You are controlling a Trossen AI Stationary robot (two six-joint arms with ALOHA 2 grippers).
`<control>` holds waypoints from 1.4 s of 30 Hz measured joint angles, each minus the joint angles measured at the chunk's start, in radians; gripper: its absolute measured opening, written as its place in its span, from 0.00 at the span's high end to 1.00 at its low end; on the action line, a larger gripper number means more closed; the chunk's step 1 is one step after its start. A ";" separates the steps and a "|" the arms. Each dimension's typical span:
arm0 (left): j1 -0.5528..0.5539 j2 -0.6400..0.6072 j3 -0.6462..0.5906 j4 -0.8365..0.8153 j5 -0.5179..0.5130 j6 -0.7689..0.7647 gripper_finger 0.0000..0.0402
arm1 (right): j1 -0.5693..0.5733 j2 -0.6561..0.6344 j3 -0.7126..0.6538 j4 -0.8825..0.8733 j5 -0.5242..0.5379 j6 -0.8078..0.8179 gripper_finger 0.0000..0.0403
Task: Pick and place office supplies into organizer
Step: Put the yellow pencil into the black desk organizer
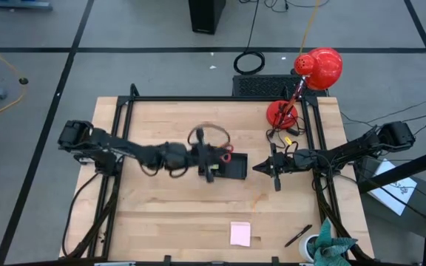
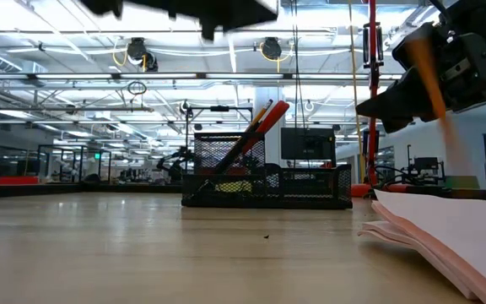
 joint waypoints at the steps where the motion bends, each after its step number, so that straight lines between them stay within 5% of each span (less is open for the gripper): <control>1: 0.026 0.000 -0.031 0.029 0.041 -0.031 0.97 | 0.000 0.000 0.000 -0.003 0.000 0.000 0.99; 6: 0.090 0.005 -0.117 0.102 0.167 -0.117 0.99 | 0.000 0.000 0.000 -0.013 0.000 -0.009 0.99; 22: 0.018 0.007 -0.131 0.039 0.177 -0.024 0.99 | -0.002 0.000 0.000 -0.016 0.003 -0.010 0.99; 28: -0.036 0.007 -0.165 0.027 0.105 -0.006 0.98 | -0.002 0.000 0.000 -0.030 0.003 0.000 0.99; 42: -0.124 0.006 -0.548 0.412 0.037 -0.201 0.98 | -0.002 0.000 0.000 -0.139 0.088 0.018 0.99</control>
